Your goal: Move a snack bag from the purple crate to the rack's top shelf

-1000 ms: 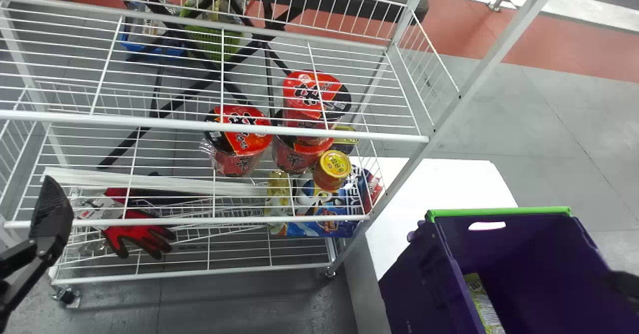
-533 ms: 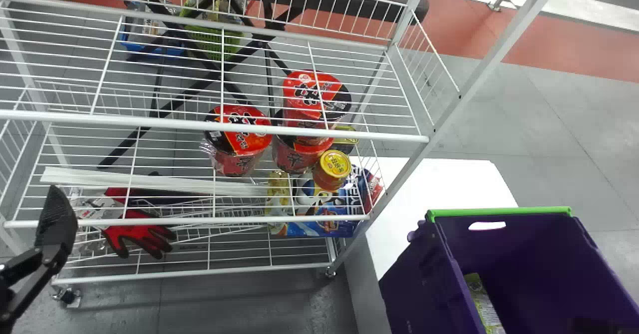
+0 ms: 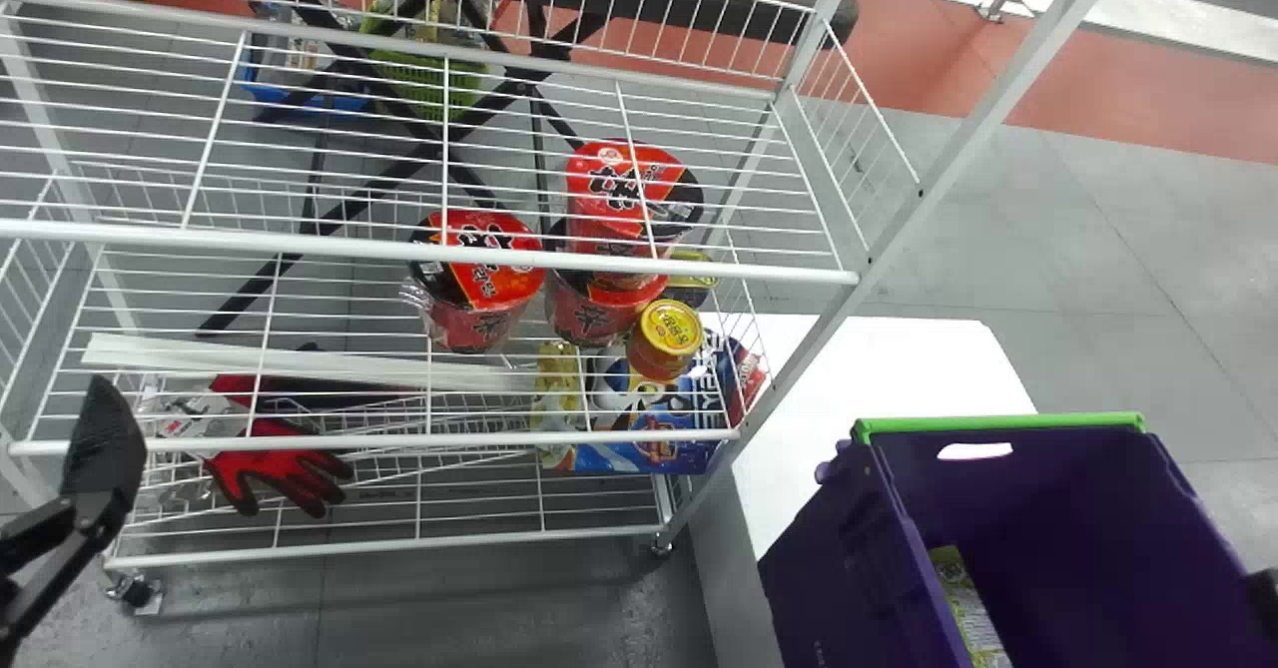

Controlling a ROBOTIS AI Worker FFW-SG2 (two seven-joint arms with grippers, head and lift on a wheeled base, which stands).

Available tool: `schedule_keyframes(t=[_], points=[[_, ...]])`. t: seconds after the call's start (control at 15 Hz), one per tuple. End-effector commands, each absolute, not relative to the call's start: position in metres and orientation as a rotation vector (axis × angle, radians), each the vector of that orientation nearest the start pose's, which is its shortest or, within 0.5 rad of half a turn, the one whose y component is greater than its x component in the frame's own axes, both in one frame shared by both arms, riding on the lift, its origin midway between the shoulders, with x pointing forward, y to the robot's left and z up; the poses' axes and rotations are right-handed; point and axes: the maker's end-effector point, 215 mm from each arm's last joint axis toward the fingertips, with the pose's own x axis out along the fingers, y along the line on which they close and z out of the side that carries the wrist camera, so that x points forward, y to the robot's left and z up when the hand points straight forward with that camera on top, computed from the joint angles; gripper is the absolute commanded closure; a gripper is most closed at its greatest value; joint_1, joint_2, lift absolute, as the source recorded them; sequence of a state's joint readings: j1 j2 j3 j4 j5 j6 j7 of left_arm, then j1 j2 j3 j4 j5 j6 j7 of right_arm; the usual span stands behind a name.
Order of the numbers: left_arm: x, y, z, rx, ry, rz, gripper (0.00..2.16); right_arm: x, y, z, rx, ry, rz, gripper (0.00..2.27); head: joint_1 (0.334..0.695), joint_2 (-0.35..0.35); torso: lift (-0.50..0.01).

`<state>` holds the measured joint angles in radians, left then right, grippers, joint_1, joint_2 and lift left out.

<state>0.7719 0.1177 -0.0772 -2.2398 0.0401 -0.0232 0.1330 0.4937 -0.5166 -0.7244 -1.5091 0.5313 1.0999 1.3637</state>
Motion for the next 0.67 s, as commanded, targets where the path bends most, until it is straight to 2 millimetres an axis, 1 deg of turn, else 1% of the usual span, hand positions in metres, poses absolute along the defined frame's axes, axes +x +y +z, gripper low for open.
schedule_keyframes(t=[0.0, 0.07, 0.13, 0.2, 0.33, 0.47, 0.53, 0.6], points=[[0.371, 0.22, -0.337, -0.002, 0.085, 0.005, 0.11, 0.071, -0.619, -0.554, 0.295, 1.555, -0.029, 0.32, 0.695, -0.35, -0.444], [0.372, 0.221, -0.337, -0.01, 0.086, 0.005, 0.11, 0.061, -0.614, -0.564, 0.302, 1.584, -0.01, 0.32, 0.695, -0.35, -0.444], [0.372, 0.221, -0.336, -0.015, 0.085, 0.003, 0.11, 0.053, -0.613, -0.568, 0.293, 1.613, -0.009, 0.32, 0.695, -0.35, -0.444], [0.373, 0.221, -0.335, -0.016, 0.082, 0.003, 0.11, 0.048, -0.615, -0.57, 0.286, 1.631, -0.012, 0.32, 0.695, -0.35, -0.444], [0.374, 0.222, -0.34, -0.022, 0.098, 0.003, 0.11, 0.037, -0.619, -0.572, 0.275, 1.666, -0.023, 0.32, 0.695, -0.35, -0.444], [0.376, 0.223, -0.344, -0.02, 0.106, 0.002, 0.11, 0.022, -0.616, -0.581, 0.27, 1.713, -0.012, 0.32, 0.695, -0.35, -0.444], [0.377, 0.227, -0.343, -0.02, 0.104, 0.006, 0.11, 0.016, -0.614, -0.585, 0.271, 1.732, -0.008, 0.32, 0.695, -0.35, -0.444], [0.378, 0.232, -0.342, -0.028, 0.101, 0.013, 0.11, 0.005, -0.611, -0.589, 0.272, 1.762, -0.002, 0.32, 0.695, -0.35, -0.444]])
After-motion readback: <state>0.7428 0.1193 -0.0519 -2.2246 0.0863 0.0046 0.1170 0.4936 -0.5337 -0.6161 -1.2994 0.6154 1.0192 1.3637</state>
